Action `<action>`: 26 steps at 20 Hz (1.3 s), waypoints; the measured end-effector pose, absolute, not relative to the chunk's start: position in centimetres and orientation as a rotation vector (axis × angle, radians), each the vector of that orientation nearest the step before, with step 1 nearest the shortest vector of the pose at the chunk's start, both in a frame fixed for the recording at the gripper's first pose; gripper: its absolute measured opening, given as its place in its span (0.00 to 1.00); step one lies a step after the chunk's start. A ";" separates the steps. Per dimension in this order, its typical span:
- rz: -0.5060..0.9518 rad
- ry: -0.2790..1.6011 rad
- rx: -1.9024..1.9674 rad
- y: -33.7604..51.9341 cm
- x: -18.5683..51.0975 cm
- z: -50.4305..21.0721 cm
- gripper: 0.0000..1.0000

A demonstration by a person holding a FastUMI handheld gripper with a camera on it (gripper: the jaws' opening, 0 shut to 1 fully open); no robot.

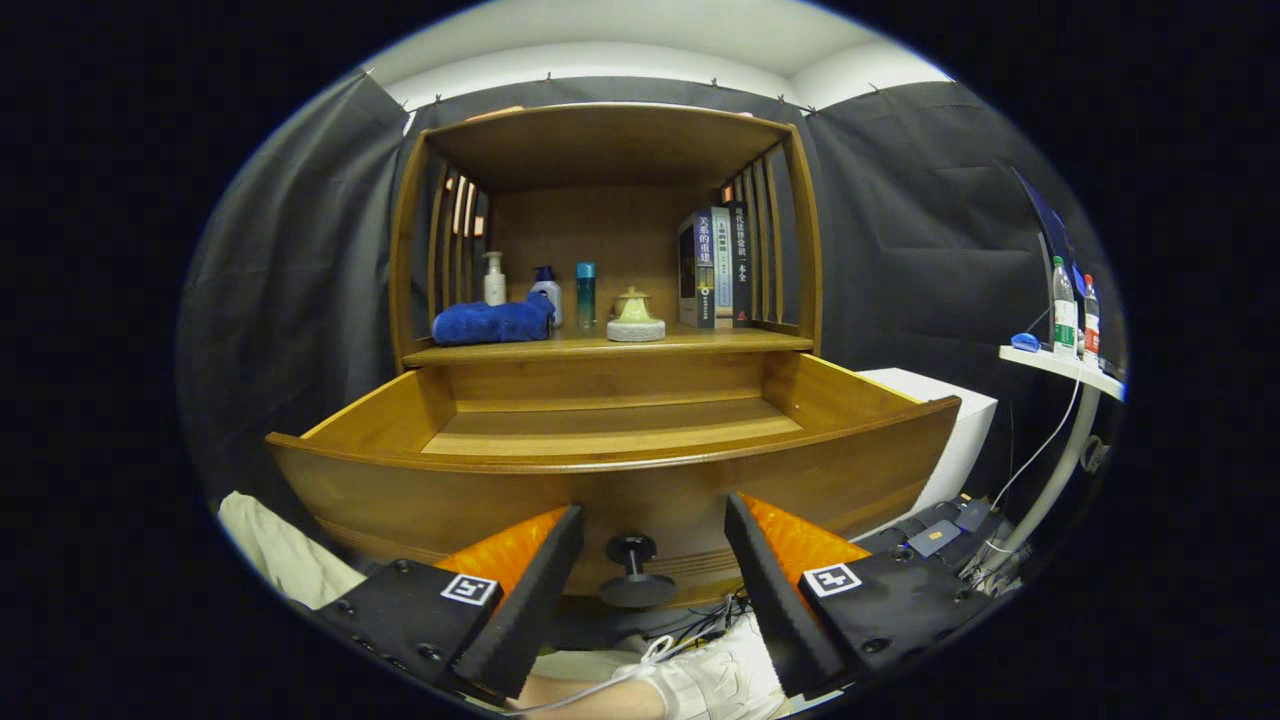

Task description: Pull open the drawer, take out the items inside it, and place them on the countertop above the cabinet.

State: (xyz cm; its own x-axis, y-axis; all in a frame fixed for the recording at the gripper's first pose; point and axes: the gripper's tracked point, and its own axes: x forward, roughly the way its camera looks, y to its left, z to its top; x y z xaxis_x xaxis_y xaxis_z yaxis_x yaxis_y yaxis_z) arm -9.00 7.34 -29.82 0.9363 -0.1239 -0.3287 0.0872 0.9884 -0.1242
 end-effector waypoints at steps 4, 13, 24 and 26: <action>-0.096 0.342 -0.117 7.3 -7.7 -29.8 0.96; -0.091 0.354 -0.154 7.7 -0.7 -30.1 0.96; -0.102 0.362 -0.119 8.1 6.8 -31.2 0.94; -0.105 0.363 -0.130 8.2 7.8 -31.2 0.93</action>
State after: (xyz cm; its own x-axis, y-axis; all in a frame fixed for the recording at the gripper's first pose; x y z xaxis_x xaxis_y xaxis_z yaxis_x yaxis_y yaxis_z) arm 7.77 8.17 -31.24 0.9294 -0.1253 -0.3471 0.0785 0.9862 -0.1457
